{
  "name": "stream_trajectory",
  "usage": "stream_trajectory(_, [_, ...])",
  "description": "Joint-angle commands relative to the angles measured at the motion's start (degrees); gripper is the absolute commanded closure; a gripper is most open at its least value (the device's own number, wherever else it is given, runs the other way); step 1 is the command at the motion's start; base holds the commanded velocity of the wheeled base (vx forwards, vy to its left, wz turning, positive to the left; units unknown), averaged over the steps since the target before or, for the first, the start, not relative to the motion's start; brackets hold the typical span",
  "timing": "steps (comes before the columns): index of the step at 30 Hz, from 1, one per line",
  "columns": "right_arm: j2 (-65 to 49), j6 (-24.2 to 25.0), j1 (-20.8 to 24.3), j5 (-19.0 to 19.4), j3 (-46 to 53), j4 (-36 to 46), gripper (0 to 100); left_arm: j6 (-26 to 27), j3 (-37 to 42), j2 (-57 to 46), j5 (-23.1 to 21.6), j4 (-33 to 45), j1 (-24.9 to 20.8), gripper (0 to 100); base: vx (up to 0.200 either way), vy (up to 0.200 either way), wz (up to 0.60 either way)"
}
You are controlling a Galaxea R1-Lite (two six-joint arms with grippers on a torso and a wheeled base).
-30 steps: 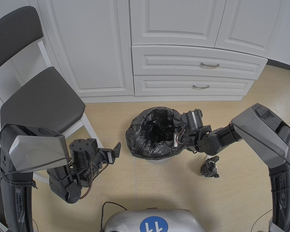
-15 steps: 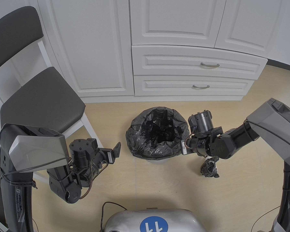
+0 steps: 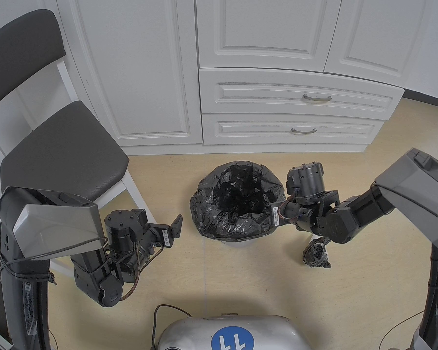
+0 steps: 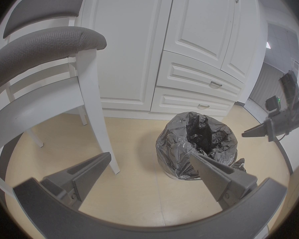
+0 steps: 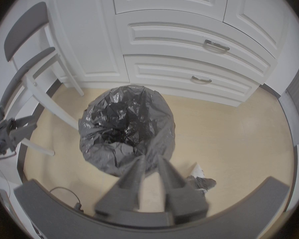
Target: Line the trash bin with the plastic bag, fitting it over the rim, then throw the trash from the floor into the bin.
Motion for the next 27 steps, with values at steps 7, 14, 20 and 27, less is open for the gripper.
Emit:
stream_trajectory(7, [10.1,4.2,0.1,-3.7,-8.9,2.1,0,-0.1,-0.1,0.2,0.0,0.0,0.1,0,0.0,0.0,0.0])
stream_trajectory(14, [12.4,7.2,0.0,-3.5,-12.7,1.9,0,-0.1,-0.1,0.0,0.0,0.0,0.1,0,0.0,0.0,0.0])
stream_trajectory(20, [12.8,8.3,0.0,-3.5,-13.8,2.1,100,0.0,-0.1,0.0,0.0,0.0,0.1,0,0.0,0.0,0.0])
stream_trajectory(27, [12.7,8.5,-0.1,-3.7,-14.1,2.1,100,-0.1,-0.1,-0.2,0.0,0.0,0.1,0,0.0,0.0,0.0])
